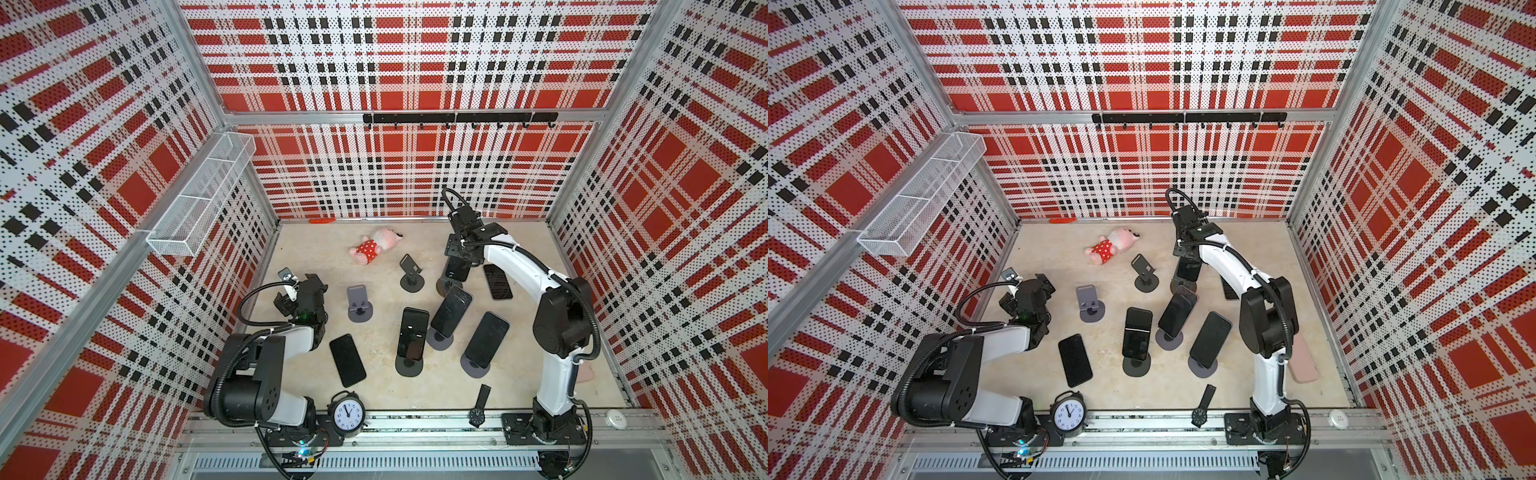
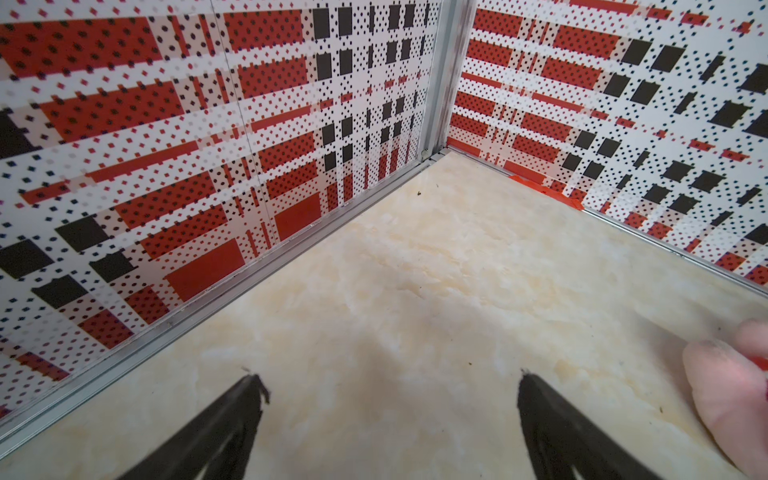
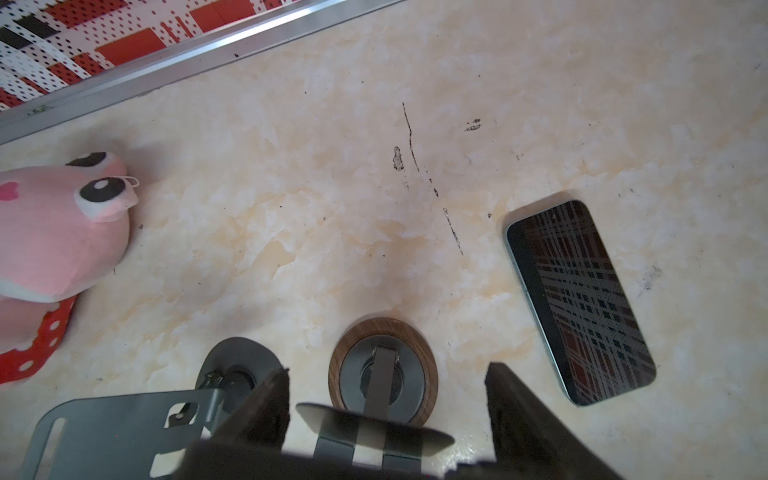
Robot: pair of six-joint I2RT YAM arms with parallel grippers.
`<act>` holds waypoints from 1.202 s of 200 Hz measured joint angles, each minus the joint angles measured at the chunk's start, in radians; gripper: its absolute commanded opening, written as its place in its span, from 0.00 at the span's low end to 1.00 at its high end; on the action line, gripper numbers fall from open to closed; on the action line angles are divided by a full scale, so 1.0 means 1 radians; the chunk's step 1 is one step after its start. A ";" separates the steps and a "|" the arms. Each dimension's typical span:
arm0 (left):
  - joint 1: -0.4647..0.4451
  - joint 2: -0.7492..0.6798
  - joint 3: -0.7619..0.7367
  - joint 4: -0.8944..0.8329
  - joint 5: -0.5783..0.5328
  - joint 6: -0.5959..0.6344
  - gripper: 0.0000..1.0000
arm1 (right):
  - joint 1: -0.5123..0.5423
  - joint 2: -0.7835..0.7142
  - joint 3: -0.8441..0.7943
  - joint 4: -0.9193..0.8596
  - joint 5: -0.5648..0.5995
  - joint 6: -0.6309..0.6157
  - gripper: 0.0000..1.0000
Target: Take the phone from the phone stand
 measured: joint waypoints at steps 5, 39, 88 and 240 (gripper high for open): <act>0.000 0.001 0.000 0.000 0.000 0.000 0.98 | -0.001 -0.005 0.000 0.000 0.000 -0.002 0.73; 0.000 0.008 0.016 -0.009 0.000 0.000 0.98 | -0.013 -0.036 0.000 0.001 0.008 -0.025 0.73; -0.001 0.017 0.018 -0.021 0.000 0.001 0.98 | -0.053 -0.120 -0.057 0.023 0.018 -0.070 0.72; -0.001 0.035 0.048 -0.039 0.000 0.002 0.98 | -0.319 -0.328 -0.325 0.161 -0.112 -0.151 0.70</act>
